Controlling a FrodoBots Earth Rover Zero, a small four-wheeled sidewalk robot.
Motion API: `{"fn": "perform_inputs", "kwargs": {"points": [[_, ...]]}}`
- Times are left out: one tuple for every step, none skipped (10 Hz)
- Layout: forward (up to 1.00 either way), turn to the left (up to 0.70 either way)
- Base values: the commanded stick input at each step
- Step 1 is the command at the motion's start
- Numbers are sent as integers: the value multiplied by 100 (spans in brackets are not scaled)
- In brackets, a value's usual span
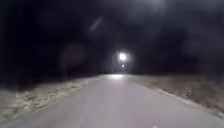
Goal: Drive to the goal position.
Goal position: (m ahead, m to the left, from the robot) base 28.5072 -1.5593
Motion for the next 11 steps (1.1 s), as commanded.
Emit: {"fn": "perform_inputs", "kwargs": {"points": [[85,0],[85,0],[85,0],[85,0],[85,0],[85,0],[85,0],[85,0],[85,0],[85,0],[85,0]]}}
